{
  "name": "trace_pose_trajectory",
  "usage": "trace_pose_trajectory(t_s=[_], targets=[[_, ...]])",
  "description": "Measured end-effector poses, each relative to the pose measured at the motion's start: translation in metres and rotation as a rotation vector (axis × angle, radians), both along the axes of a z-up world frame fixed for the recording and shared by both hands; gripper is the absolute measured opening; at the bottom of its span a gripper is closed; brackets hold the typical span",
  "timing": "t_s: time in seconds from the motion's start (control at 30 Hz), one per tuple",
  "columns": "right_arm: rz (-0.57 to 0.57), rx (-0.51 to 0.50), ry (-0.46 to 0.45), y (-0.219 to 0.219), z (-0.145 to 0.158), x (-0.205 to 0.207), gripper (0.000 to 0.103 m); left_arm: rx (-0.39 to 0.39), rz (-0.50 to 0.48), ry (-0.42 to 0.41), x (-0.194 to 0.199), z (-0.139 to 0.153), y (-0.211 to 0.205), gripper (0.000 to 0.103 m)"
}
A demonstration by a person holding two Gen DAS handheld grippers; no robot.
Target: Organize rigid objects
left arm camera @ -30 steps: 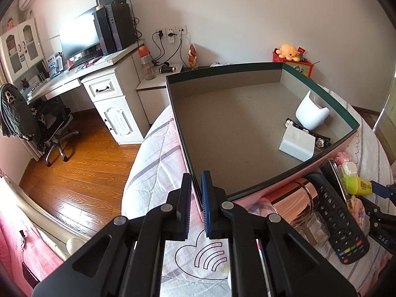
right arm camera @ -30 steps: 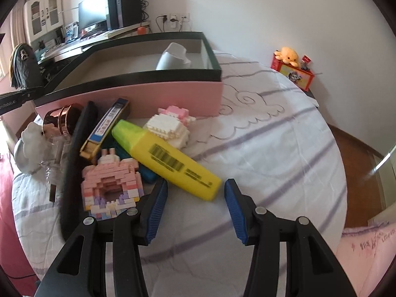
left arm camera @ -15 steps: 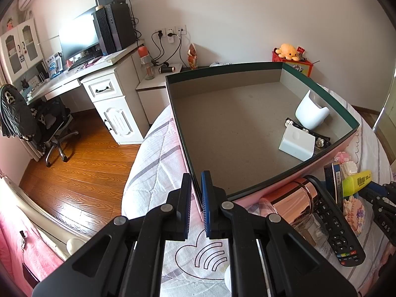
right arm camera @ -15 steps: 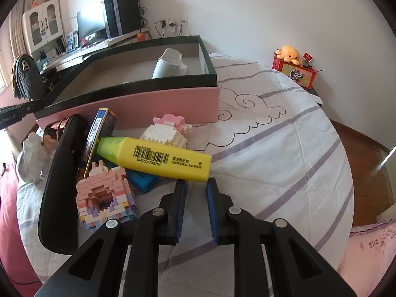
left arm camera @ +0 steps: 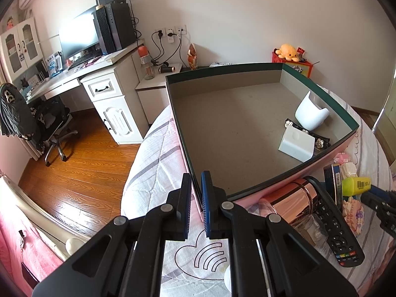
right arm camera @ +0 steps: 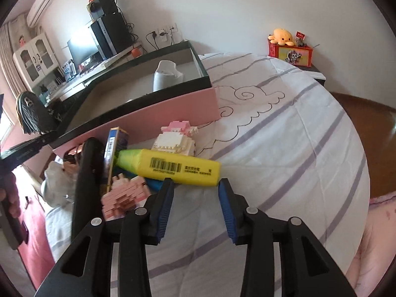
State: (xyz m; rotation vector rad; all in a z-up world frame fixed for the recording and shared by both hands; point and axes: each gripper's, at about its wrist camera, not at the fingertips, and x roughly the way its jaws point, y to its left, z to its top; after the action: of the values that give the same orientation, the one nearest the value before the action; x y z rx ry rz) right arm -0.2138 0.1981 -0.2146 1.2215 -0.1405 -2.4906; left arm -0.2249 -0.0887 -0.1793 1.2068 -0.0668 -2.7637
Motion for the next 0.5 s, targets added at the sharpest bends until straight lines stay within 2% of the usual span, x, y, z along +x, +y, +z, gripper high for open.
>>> trace_pose_trajectory(t_s=[0.1,0.2,0.3,0.4,0.43,0.47,0.5], targets=[[0.003,-0.008,0.006,-0.002,0.001,0.004,0.045,-0.006,0.005,0.003,0.001,0.000,0.000,0.007],[-0.015,0.045,0.020,-0.005,0.001,0.005,0.047,0.019,0.022,0.009,0.004,0.004,0.000,0.008],[-0.020,0.058,0.029,-0.002,0.002,0.006,0.048,0.033,0.036,0.021,0.012,0.009,0.000,0.009],[-0.032,0.083,0.054,0.003,0.005,0.010,0.056,0.053,0.013,0.033,0.026,0.015,0.011,0.012],[-0.028,0.083,0.062,0.004,0.007,0.011,0.057,0.061,-0.002,0.035,0.032,0.017,0.017,0.019],[-0.027,0.076,0.070,0.006,0.009,0.012,0.058,0.078,-0.027,0.039,0.038,0.018,0.025,0.033],[-0.025,0.074,0.074,0.008,0.010,0.013,0.060,0.101,-0.044,0.047,0.043,0.020,0.032,0.042]])
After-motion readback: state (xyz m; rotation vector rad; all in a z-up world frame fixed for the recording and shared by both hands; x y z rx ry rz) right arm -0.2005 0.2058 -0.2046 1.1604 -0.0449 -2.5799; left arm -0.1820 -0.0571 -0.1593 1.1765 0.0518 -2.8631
